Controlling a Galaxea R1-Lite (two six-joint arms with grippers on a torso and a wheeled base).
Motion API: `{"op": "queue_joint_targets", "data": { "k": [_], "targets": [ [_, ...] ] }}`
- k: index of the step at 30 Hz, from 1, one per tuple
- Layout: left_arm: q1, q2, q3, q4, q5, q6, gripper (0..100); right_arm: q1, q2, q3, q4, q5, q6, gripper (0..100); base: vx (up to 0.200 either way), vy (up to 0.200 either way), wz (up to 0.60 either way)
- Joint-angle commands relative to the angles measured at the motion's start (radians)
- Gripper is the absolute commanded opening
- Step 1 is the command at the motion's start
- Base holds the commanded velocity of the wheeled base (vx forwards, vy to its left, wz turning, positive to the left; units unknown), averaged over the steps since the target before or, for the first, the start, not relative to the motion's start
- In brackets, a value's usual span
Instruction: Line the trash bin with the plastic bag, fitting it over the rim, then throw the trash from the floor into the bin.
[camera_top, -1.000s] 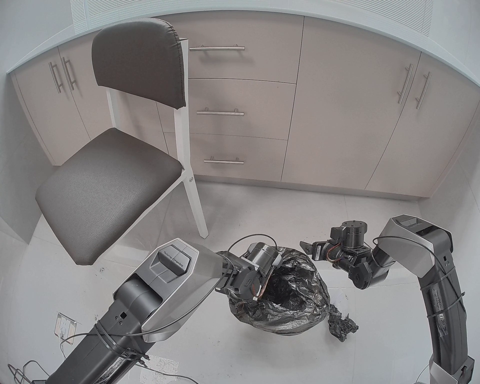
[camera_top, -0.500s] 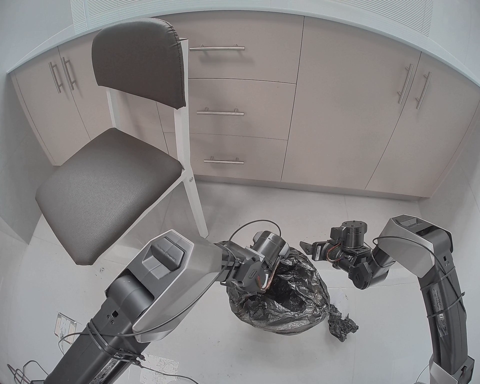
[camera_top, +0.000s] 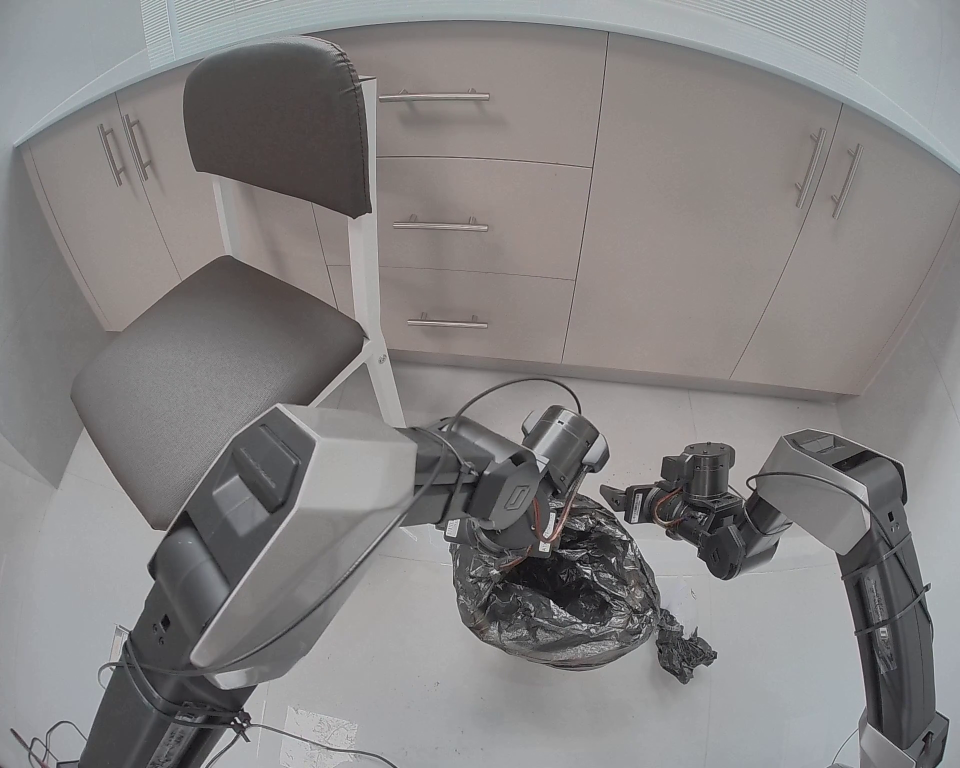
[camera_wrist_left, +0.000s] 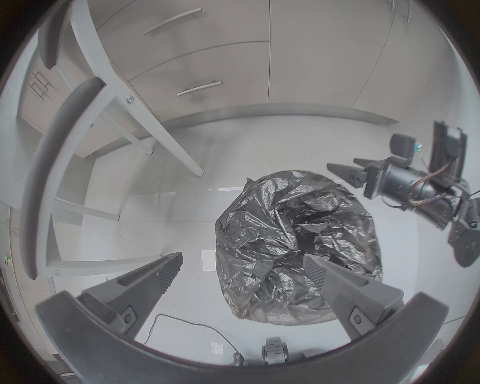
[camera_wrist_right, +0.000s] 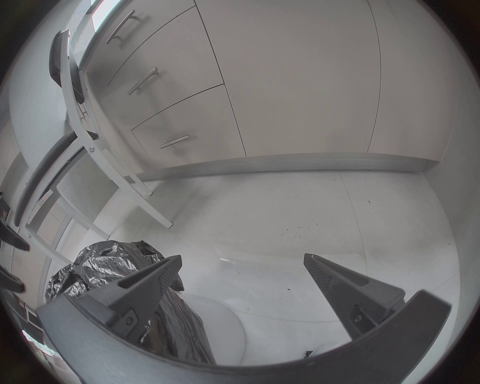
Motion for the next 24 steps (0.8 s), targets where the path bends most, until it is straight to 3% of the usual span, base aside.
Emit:
{"op": "queue_joint_targets", "data": {
  "k": [1,7,9,13,14,17,20,24],
  "targets": [
    [-0.028,-0.108,0.0,0.046,-0.002,-0.018,100,-0.007,0.002,-0.002,0.002,0.0,0.001,100,0.0,0.0,0.0],
    [-0.07,-0.24,0.0,0.066,-0.008,-0.055,100,-0.027,0.004,-0.005,0.01,0.0,0.0,100,0.0,0.0,0.0],
    [-0.094,-0.357,0.01,0.066,-0.008,-0.086,100,-0.053,0.011,-0.022,0.019,0.0,-0.002,100,0.0,0.0,0.0],
    [-0.109,-0.541,0.131,0.064,-0.002,-0.099,100,-0.077,0.031,-0.059,0.053,0.0,-0.002,100,0.0,0.0,0.0],
    [-0.109,-0.671,0.211,0.06,0.002,-0.099,100,-0.096,0.038,-0.079,0.071,0.0,-0.002,100,0.0,0.0,0.0],
    [-0.096,-0.843,0.322,0.054,0.024,-0.098,100,-0.109,0.042,-0.093,0.09,0.0,0.0,100,0.0,0.0,0.0],
    [-0.02,-1.056,0.464,0.052,0.105,-0.084,100,-0.111,0.045,-0.096,0.111,0.001,0.003,100,0.0,0.0,0.0],
    [0.164,-1.32,0.612,0.049,0.11,-0.026,100,-0.106,0.059,-0.093,0.108,0.001,0.003,100,0.0,0.0,0.0]
  ]
}}
